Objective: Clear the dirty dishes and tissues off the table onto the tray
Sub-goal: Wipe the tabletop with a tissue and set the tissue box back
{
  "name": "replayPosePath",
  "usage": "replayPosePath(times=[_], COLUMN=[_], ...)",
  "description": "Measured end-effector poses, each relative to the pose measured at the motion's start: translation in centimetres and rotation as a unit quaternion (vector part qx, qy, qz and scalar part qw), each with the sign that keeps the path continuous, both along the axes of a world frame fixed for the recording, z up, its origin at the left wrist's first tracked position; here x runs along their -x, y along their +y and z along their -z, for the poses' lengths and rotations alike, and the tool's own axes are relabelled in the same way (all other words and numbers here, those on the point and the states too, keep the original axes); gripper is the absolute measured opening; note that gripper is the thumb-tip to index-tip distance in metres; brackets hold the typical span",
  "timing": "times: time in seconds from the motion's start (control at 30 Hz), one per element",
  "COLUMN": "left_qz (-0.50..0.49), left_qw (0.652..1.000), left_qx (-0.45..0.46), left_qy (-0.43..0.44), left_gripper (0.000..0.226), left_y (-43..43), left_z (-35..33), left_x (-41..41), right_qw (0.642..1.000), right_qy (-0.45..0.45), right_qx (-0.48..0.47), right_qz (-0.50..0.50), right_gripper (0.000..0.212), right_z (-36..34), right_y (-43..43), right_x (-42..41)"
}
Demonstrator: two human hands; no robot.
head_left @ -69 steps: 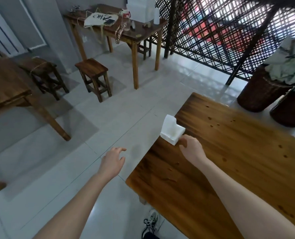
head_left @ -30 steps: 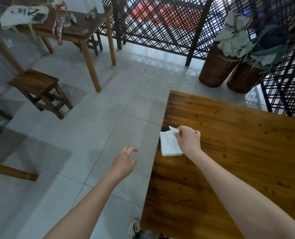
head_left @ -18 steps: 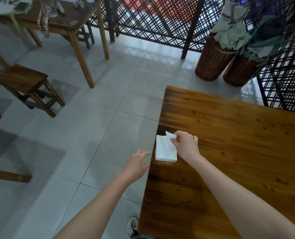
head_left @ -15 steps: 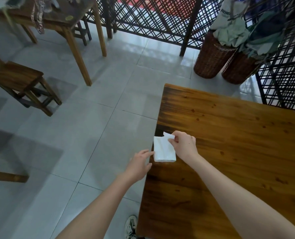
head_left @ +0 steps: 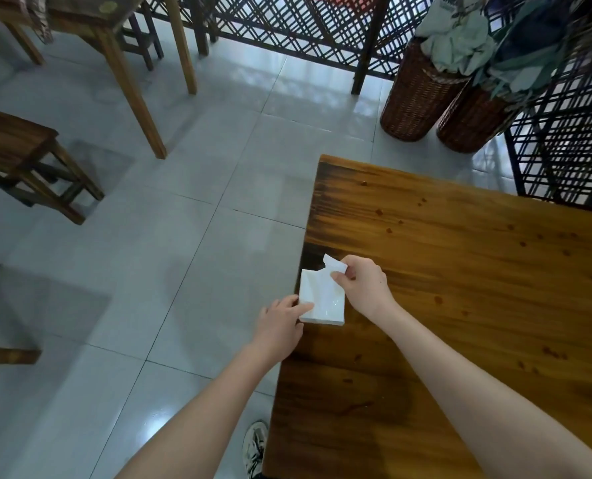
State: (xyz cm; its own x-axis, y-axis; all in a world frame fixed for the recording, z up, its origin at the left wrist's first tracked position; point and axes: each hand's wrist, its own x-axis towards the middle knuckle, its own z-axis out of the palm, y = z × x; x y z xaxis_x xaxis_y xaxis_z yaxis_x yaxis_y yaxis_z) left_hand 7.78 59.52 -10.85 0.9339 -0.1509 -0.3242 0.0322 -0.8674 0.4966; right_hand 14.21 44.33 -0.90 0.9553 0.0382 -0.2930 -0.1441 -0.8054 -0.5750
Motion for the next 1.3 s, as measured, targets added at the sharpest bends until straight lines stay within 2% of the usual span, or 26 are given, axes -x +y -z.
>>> replayPosePath(times=[0.1, 0.6, 0.8, 0.97, 1.3], left_qz=[0.007, 0.031, 0.054, -0.003, -0.045], left_qw=[1.000, 0.999, 0.996, 1.000, 0.999], left_qx=[-0.013, -0.038, -0.062, -0.013, 0.025], left_qy=[-0.007, 0.005, 0.034, 0.009, -0.007], left_gripper=[0.040, 0.035, 0.039, 0.048, 0.048], left_y=[0.0, -0.6, -0.3, 0.3, 1.2], left_z=[-0.1, -0.5, -0.3, -0.4, -1.5], left_x=[-0.2, -0.8, -0.2, 0.1, 0.2], right_qw=[1.000, 0.999, 0.996, 0.995, 0.988], right_qy=[-0.010, -0.033, -0.050, -0.059, -0.086], right_qx=[-0.011, -0.014, -0.057, -0.067, -0.112], right_qz=[0.005, 0.006, 0.042, 0.048, 0.060], right_gripper=[0.003, 0.010, 0.009, 0.007, 0.006], right_z=[-0.6, -1.6, -2.0, -2.3, -3.0], right_y=[-0.2, -1.9, -2.8, -3.7, -2.8], right_x=[-0.4, 0.8, 0.6, 0.0, -0.4])
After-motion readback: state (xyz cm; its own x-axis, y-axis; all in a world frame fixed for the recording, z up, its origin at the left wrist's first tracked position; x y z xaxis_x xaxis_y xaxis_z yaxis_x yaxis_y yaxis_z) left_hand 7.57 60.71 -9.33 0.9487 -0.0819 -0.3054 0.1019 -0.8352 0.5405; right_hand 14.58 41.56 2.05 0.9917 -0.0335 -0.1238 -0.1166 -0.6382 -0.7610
